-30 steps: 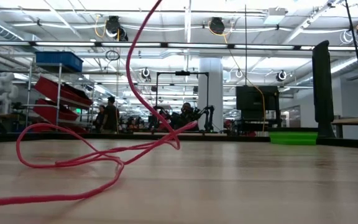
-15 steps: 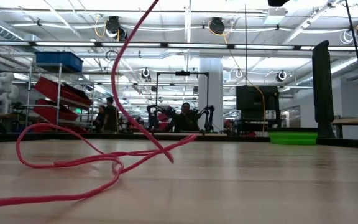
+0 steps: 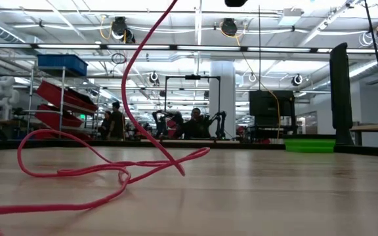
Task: Coil cords
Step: Coil the red wire on the black spool
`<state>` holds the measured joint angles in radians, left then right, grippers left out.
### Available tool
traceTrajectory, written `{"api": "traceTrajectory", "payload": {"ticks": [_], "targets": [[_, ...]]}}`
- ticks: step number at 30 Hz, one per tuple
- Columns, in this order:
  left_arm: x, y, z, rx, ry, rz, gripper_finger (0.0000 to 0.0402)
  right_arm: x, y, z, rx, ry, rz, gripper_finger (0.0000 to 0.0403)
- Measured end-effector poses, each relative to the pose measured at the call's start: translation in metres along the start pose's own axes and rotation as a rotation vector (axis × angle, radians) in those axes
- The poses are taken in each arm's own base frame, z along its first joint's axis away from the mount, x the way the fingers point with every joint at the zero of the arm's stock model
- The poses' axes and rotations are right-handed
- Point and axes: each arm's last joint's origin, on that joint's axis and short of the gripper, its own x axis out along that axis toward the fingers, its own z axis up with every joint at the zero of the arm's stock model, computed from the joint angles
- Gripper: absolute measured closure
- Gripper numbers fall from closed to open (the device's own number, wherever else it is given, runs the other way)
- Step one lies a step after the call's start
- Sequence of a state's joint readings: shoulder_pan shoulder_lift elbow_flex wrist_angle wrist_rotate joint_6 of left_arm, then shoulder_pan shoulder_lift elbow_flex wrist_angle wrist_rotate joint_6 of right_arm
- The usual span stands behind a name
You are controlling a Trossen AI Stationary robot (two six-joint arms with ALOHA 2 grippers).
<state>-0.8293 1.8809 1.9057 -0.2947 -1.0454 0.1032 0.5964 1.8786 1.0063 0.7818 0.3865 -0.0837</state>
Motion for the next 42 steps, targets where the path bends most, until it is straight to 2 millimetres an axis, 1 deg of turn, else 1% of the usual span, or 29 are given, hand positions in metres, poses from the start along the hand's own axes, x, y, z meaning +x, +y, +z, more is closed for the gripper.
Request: {"api": "traceTrajectory", "payload": {"ticks": [3,5,8,11,16,21,22,27,32,36,39,42], "targets": [[-0.001,-0.001,0.0,-0.014,0.001,-0.003,0.0391,0.002,0.001,0.002,0.016,-0.006,0.002,0.0212],[-0.001,-0.001,0.0,-0.014,0.002,-0.004,0.0391,0.002,0.002,0.003,0.021,-0.014,0.036,0.0215],[-0.001,-0.001,-0.001,-0.012,0.003,-0.003,0.0391,0.002,0.003,0.004,0.028,-0.029,0.075,0.0225],[-0.001,-0.001,-0.001,-0.011,0.004,-0.003,0.0391,0.002,0.003,0.004,0.028,-0.028,0.077,0.0243],[-0.001,-0.001,-0.001,-0.011,0.004,-0.003,0.0391,0.003,0.002,0.004,0.028,-0.029,0.074,0.0297],[-0.002,-0.001,-0.001,-0.007,0.005,-0.006,0.0391,0.003,0.002,0.004,0.025,-0.021,0.071,0.0383],[-0.003,-0.002,-0.001,-0.004,0.006,-0.008,0.0391,0.003,0.002,0.003,0.023,-0.015,0.072,0.0392],[-0.011,-0.007,-0.003,0.027,0.014,-0.03,0.0391,0.001,0.001,0.002,0.03,0.036,0.064,0.04],[-0.017,-0.011,-0.007,0.07,0.034,-0.06,0.0391,-0.006,0.0,0.011,0.028,0.071,0.03,0.0402],[-0.019,-0.015,-0.012,0.086,0.067,-0.185,0.0391,-0.02,0.0,0.017,-0.013,0.175,-0.06,0.0402],[-0.02,-0.016,-0.016,0.082,0.091,-0.216,0.0391,-0.032,0.002,0.02,-0.042,0.246,-0.126,0.0402],[-0.021,-0.017,-0.02,0.098,0.122,-0.237,0.0391,-0.043,0.007,0.026,-0.047,0.268,-0.161,0.0402]]}}
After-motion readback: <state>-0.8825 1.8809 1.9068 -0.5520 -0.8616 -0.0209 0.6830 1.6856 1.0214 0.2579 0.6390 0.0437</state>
